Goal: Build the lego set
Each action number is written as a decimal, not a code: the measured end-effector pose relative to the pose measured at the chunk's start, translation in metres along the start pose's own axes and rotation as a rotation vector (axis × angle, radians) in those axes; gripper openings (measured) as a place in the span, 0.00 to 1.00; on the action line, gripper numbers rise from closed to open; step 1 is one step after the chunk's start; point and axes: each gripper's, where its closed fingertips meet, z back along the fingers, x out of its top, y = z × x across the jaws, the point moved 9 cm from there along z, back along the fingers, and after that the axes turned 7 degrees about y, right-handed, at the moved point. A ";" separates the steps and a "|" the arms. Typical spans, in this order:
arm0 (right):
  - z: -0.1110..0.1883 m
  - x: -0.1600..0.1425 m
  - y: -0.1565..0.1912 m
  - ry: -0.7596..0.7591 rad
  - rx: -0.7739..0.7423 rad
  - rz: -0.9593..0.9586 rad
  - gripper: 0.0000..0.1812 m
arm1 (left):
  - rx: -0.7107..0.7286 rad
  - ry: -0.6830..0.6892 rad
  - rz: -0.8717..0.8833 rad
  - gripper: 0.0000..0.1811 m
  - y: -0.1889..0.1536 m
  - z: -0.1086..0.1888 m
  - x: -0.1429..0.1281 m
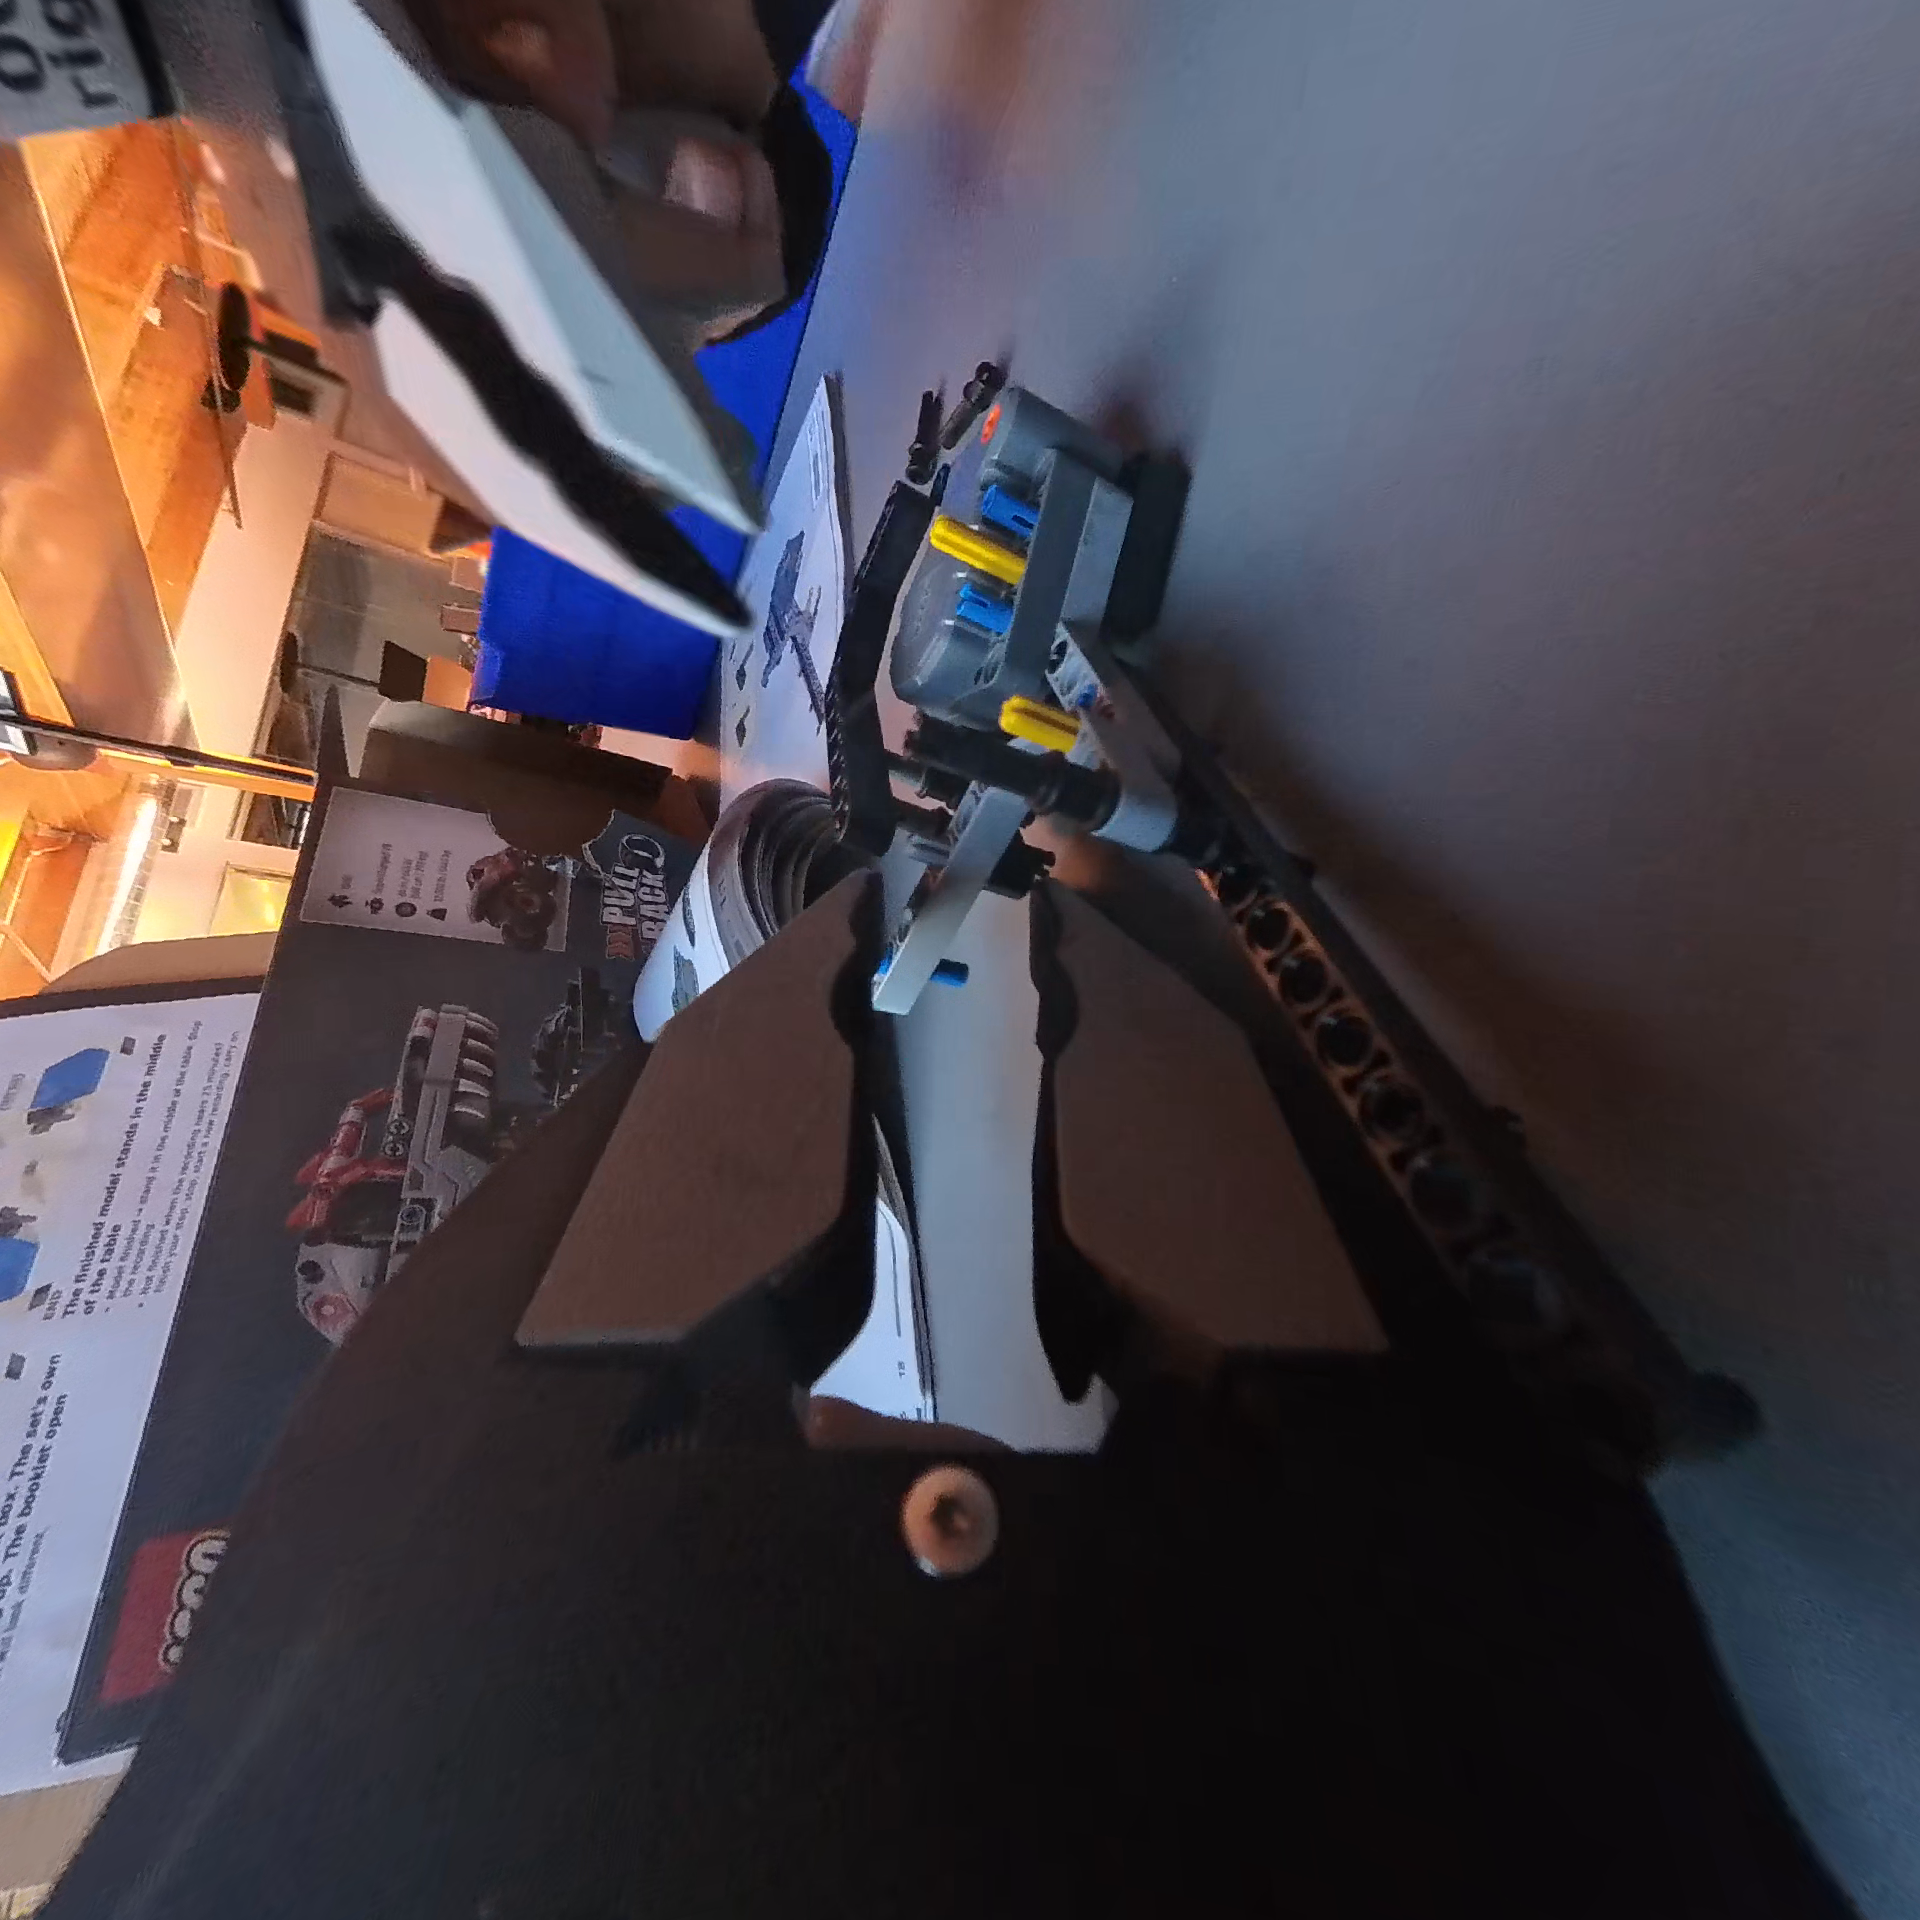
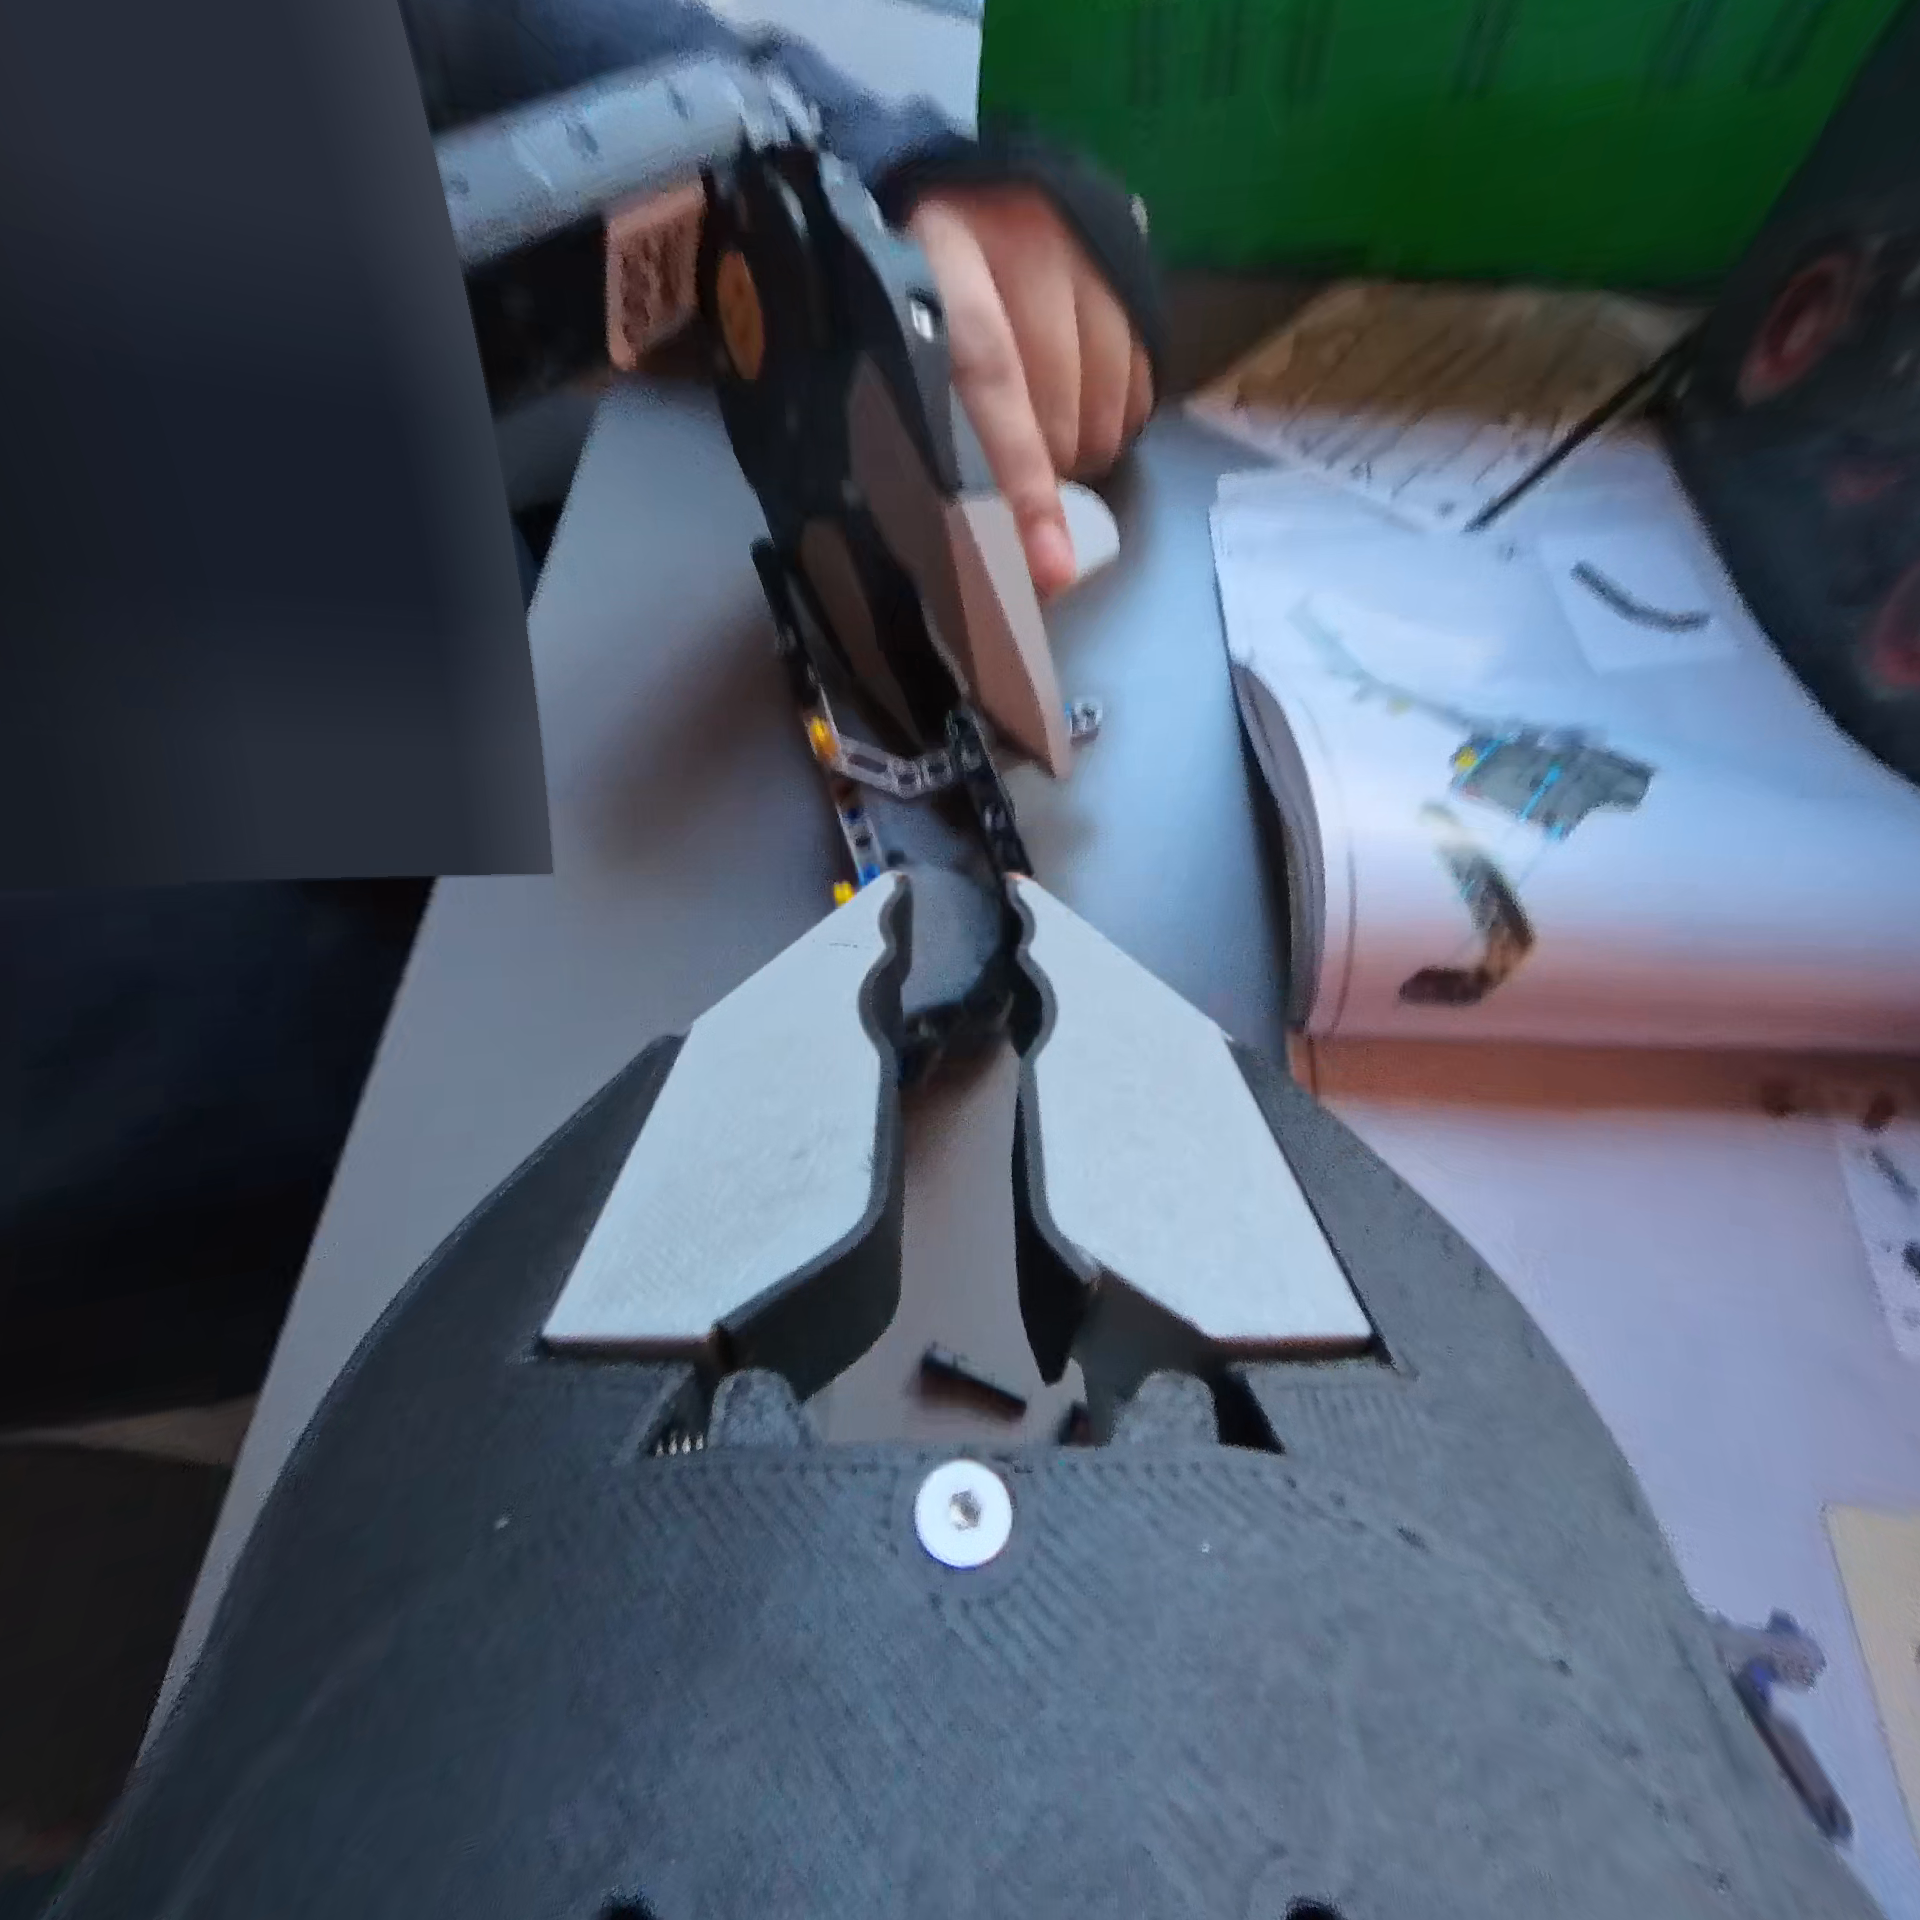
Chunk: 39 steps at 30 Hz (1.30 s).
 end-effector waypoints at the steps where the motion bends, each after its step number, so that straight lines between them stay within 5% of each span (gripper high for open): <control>1: -0.001 -0.006 -0.001 0.037 -0.013 -0.002 0.07 | 0.000 -0.001 0.002 0.13 0.000 0.000 0.000; 15: -0.001 -0.022 0.003 0.121 0.010 0.009 0.04 | 0.035 -0.007 0.033 0.23 0.004 0.003 0.000; 21: -0.003 -0.023 0.003 0.140 0.013 0.013 0.04 | 0.037 -0.013 -0.029 0.16 -0.001 0.004 0.001; 25: -0.004 -0.023 0.004 0.151 0.011 0.017 0.04 | 0.100 -0.004 0.010 0.30 0.006 0.005 0.001; 33: -0.006 -0.023 0.004 0.165 0.014 0.019 0.04 | 0.059 -0.009 -0.098 0.15 -0.004 0.005 0.003; 37: -0.006 -0.022 0.005 0.172 0.011 0.023 0.04 | 0.113 -0.003 -0.035 0.29 0.004 0.006 0.003; 39: -0.006 -0.022 0.006 0.175 0.009 0.025 0.04 | 0.108 -0.016 -0.064 0.27 0.002 0.007 0.003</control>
